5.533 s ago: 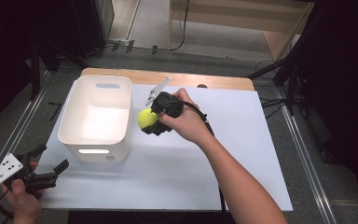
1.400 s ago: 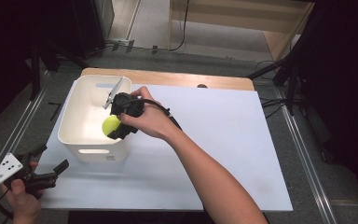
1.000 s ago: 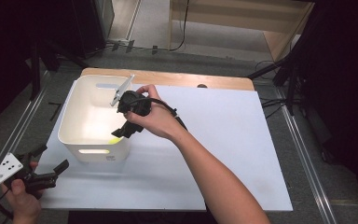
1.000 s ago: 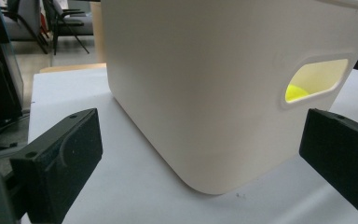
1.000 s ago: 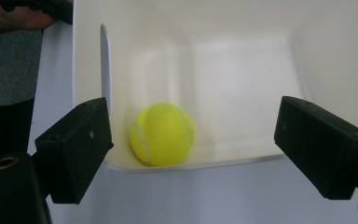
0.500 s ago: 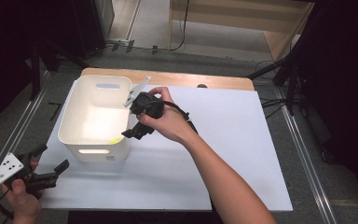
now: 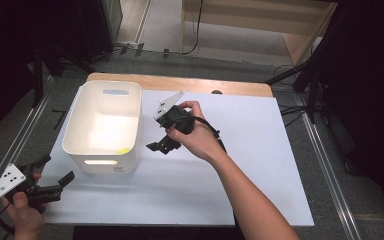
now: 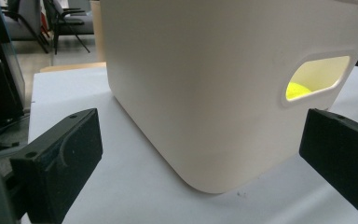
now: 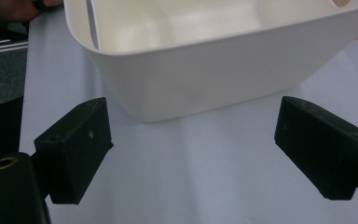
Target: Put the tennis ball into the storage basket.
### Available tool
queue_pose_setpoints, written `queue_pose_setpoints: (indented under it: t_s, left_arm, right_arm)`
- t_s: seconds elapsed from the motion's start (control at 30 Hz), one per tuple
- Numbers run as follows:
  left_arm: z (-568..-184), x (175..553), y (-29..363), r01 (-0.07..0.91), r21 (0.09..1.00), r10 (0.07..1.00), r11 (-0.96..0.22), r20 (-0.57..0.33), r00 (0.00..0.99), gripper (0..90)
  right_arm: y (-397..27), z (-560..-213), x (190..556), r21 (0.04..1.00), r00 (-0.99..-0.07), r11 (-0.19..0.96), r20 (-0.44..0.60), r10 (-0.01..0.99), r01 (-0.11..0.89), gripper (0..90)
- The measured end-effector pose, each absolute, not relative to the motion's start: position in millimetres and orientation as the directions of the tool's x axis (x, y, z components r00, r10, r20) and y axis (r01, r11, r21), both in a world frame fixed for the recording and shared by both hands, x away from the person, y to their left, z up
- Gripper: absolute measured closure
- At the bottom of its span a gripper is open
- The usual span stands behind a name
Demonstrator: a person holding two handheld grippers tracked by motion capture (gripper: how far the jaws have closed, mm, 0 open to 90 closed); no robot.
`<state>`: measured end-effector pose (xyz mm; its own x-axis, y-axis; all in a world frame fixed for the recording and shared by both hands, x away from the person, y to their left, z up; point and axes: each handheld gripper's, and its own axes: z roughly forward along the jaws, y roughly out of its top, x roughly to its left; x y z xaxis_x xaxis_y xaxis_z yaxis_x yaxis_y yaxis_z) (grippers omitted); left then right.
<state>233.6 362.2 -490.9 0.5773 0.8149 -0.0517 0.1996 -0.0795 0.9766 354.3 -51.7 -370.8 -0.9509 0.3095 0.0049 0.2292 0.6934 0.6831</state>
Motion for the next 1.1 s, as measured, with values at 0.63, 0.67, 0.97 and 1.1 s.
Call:
queue_pose_setpoints:
  t_s: [0.63, 0.67, 0.97, 1.1]
  left_arm:
    - [-490.9, 233.4, 361.6, 0.202, 0.975, 0.817, -0.089, -0.044, 0.575, 0.0]
    - [-490.9, 233.4, 361.5, 0.202, 0.975, 0.817, -0.089, -0.044, 0.575, 0.0]
    - [-491.0, 233.3, 361.1, 0.203, 0.975, 0.819, -0.09, -0.043, 0.572, 0.0]
    - [-491.0, 233.1, 361.2, 0.204, 0.975, 0.82, -0.088, -0.045, 0.57, 0.0]
  right_arm:
    - [-129.9, -395.4, 343.5, 0.769, -0.891, 0.561, 0.025, 0.453, 0.307, 9.9]
    - [-133.0, -397.1, 342.7, 0.774, -0.887, 0.551, 0.027, 0.462, 0.311, 10.0]
    - [-175.8, -413.6, 331.6, 0.827, -0.843, 0.451, 0.05, 0.536, 0.337, 10.0]
    - [-195.6, -422.7, 324.8, 0.846, -0.819, 0.413, 0.048, 0.571, 0.337, 9.9]
